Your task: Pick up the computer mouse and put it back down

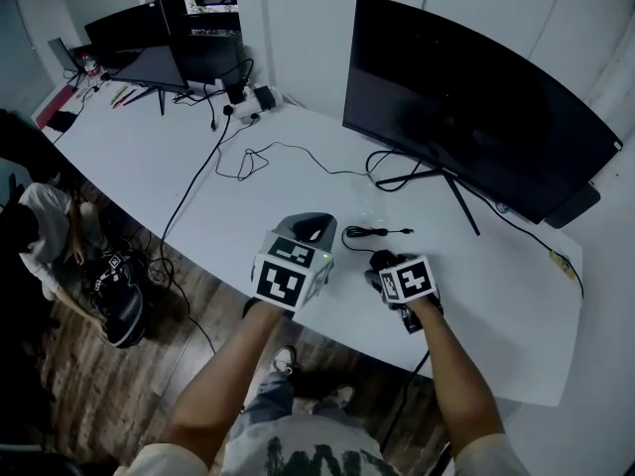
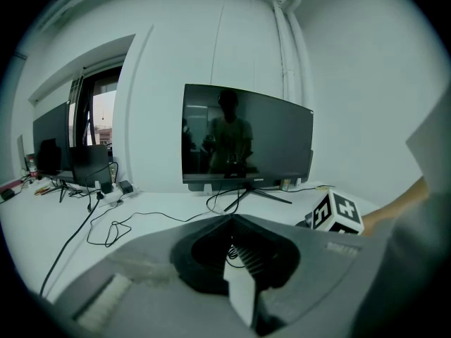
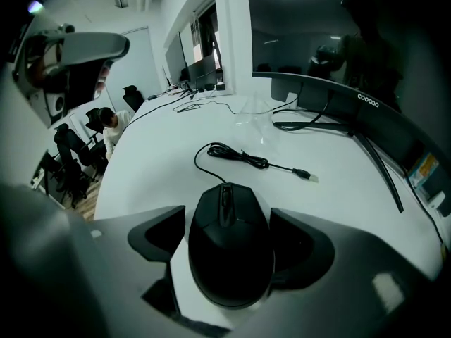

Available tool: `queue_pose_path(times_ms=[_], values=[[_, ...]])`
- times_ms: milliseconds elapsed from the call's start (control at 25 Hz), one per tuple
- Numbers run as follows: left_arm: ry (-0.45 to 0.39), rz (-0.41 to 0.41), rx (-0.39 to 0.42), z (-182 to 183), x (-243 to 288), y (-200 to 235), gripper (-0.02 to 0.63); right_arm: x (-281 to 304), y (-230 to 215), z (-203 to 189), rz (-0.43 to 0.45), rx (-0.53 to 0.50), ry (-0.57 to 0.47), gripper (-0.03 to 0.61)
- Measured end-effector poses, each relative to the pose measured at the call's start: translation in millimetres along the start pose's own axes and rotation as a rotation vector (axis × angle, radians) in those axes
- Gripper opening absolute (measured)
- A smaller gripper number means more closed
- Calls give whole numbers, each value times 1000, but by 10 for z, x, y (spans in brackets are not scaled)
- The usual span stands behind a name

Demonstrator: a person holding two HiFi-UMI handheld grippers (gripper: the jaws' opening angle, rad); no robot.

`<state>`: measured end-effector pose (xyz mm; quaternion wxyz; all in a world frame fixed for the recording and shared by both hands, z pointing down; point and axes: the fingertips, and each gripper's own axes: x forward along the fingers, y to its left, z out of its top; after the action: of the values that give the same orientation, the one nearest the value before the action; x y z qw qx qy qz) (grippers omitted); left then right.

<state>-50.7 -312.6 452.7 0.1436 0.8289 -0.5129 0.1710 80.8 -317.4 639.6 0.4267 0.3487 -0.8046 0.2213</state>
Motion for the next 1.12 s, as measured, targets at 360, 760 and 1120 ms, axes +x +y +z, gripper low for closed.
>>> queue_pose_path(times_ms=[360, 760, 1120], values=[[18, 0, 23, 8, 28, 9, 3, -5, -45, 6, -17, 28, 17, 340], [16, -3, 38, 38, -15, -17, 3, -35, -30, -22, -35, 64, 25, 318], [-8, -20, 36, 147, -33, -104, 3, -339, -124, 101, -37, 168, -86, 318]])
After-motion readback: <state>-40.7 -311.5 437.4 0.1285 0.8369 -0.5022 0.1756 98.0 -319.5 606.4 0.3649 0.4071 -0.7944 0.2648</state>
